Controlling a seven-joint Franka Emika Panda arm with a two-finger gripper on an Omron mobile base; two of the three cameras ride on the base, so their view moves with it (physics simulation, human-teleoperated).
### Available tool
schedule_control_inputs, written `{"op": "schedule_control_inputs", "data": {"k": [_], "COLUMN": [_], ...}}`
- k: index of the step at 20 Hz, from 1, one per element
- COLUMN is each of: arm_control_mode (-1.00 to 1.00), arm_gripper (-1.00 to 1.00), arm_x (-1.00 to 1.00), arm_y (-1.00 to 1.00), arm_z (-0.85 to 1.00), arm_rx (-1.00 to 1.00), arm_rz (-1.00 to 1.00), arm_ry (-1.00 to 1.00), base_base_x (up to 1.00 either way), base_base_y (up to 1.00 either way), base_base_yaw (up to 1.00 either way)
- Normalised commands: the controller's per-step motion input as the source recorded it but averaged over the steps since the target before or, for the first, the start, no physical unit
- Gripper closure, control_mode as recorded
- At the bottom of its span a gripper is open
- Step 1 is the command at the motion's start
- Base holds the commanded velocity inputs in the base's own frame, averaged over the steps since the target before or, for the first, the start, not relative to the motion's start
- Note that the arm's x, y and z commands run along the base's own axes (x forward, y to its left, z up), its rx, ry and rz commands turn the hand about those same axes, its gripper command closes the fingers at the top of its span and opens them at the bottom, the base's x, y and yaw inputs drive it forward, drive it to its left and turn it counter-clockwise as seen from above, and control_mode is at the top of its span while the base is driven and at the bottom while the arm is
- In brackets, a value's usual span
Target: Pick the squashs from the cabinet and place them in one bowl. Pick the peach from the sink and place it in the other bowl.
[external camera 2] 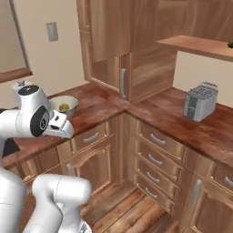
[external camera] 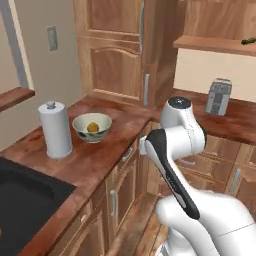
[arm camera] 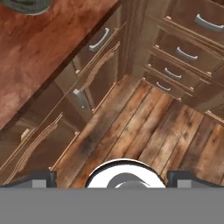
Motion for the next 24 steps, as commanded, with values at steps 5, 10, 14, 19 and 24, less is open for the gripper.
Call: {"op": "schedule_control_inputs", "data": {"k": [5,10,14,19,24], "arm_control_mode": [1.0,1.0,1.0,1.0,1.0], "arm_gripper": [-1.0,-1.0,-1.0,-1.0,-1.0], "arm_x": [0.0,0.0,0.0,0.0,0.0], "arm_y": [0.0,0.0,0.0,0.0,0.0], "arm_z": [0.0,0.0,0.0,0.0,0.0], "arm_rx": [0.0,0.0,0.0,0.0,0.0], "arm_rz": [0.0,0.0,0.0,0.0,0.0], "arm_ry": [0.0,0.0,0.0,0.0,0.0], "base_base_x": [-0.17,-0.01,0.0,0.32,0.62], "base_base_y": [0.0,0.0,0.0,0.06,0.0], "base_base_yaw": [-0.83,-0.76,-0.66,-0.14,0.0]}}
